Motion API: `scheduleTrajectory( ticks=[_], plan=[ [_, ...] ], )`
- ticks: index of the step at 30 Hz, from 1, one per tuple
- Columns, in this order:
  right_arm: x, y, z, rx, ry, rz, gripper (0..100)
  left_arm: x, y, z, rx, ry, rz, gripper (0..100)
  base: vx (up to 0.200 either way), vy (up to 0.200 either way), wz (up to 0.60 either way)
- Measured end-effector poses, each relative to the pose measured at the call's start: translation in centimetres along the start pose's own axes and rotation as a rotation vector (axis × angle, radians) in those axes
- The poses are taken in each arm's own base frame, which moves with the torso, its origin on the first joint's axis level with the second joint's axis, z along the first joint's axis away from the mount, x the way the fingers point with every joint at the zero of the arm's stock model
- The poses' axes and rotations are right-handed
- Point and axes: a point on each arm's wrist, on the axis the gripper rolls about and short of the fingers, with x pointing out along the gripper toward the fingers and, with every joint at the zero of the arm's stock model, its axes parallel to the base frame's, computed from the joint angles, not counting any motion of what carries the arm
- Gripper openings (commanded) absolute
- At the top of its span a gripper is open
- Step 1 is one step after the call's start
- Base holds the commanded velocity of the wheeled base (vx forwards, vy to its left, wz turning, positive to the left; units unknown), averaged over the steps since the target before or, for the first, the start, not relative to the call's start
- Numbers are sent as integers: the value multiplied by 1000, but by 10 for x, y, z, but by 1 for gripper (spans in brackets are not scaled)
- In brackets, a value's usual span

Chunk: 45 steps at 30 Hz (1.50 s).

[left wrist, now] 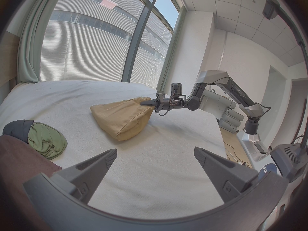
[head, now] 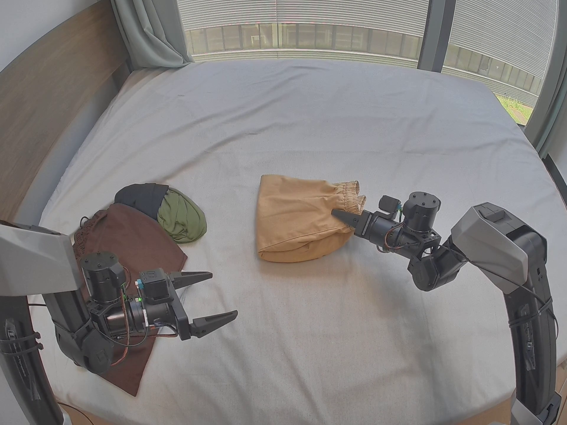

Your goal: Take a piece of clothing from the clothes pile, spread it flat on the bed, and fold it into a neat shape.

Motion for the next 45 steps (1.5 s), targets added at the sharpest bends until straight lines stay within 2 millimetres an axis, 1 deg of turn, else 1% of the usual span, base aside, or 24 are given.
scheduleTrajectory(
  ticks=[12,19,20,28,32,39,42,45],
  plan=[
    [-5,-13,-19,11,7,-17,0,0,0,0,0,1,-2,100,0,0,0],
    [-4,-15,-23,2,-4,-9,0,1,-1,0,0,1,-2,100,0,0,0],
    [-4,-16,-24,3,-4,-9,100,1,-1,0,0,1,-3,100,0,0,0],
    [-6,-20,-23,3,-9,-17,100,1,0,0,1,-1,-2,100,0,0,0],
    [-11,-24,-21,2,-17,-26,100,1,0,0,0,0,-2,100,0,0,0],
    [-33,-36,-13,-4,-56,-60,100,1,0,1,3,-2,-1,100,0,0,0],
    [-39,-34,-8,-11,-69,-62,100,1,0,1,2,-1,-2,100,0,0,0],
    [-46,-27,2,-21,-87,-62,100,1,0,1,3,-2,-2,100,0,0,0]
  ],
)
